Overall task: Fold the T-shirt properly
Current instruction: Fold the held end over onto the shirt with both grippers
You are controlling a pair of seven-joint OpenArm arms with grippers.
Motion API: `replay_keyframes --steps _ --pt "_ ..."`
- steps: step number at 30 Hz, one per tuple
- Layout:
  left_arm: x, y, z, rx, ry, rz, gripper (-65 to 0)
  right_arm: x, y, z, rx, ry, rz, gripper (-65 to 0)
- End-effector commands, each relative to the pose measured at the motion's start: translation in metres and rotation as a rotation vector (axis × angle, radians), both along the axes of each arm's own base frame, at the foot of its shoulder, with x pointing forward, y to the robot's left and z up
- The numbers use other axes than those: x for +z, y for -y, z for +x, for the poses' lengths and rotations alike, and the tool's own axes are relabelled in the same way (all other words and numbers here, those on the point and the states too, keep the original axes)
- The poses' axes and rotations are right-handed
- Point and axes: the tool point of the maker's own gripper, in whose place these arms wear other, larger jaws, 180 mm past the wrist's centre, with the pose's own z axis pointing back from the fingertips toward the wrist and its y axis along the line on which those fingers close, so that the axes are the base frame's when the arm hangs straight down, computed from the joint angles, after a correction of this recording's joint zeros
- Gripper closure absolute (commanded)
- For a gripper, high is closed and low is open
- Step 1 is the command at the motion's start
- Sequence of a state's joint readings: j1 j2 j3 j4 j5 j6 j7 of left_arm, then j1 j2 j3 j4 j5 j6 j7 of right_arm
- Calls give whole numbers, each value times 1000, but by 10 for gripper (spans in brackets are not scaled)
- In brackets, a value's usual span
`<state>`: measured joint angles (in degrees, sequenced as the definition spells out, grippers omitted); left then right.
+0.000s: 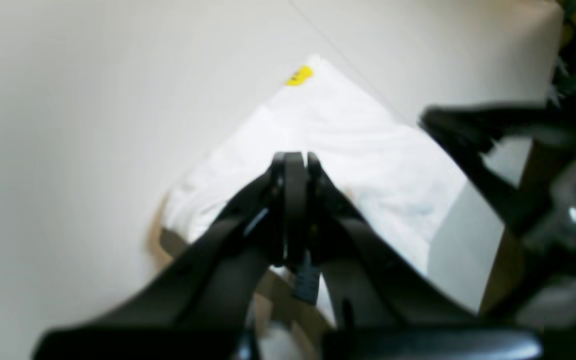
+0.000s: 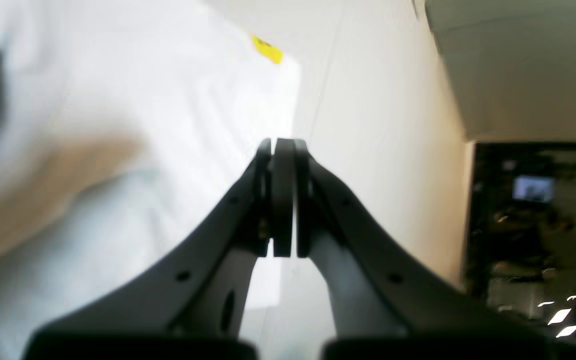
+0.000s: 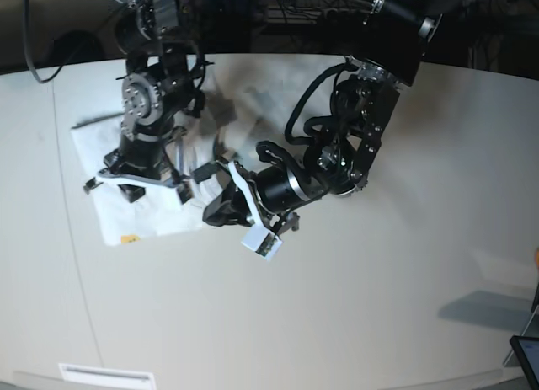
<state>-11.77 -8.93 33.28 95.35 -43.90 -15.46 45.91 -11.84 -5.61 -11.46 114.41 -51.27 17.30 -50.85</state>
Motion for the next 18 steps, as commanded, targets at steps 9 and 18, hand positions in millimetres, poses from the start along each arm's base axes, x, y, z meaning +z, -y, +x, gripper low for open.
replay_keyframes --steps 9,18 --pt "10 19 -12 -62 31 -23 0 2 86 14 -156 60 89 -3" --pt "5 68 -54 -221 6 -31 0 -3 164 5 -315 72 177 -3"
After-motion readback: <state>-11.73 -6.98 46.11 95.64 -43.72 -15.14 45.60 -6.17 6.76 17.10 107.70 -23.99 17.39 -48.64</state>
